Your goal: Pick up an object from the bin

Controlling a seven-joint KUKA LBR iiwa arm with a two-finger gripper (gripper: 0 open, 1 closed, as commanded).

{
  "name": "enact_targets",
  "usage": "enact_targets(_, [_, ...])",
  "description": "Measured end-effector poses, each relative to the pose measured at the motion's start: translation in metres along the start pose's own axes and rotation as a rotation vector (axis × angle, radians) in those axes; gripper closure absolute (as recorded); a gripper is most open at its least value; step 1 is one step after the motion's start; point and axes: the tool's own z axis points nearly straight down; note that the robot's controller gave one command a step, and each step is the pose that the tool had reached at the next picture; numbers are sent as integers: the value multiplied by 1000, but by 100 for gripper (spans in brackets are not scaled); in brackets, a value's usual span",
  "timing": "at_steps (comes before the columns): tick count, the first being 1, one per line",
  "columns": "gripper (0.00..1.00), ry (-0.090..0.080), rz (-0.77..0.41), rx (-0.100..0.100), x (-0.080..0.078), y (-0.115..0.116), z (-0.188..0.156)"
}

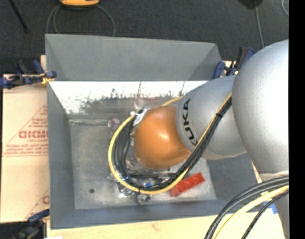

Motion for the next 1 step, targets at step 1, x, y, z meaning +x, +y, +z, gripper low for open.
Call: enact_targets(1, [0,1,-207,-4,-20,-45,-96])
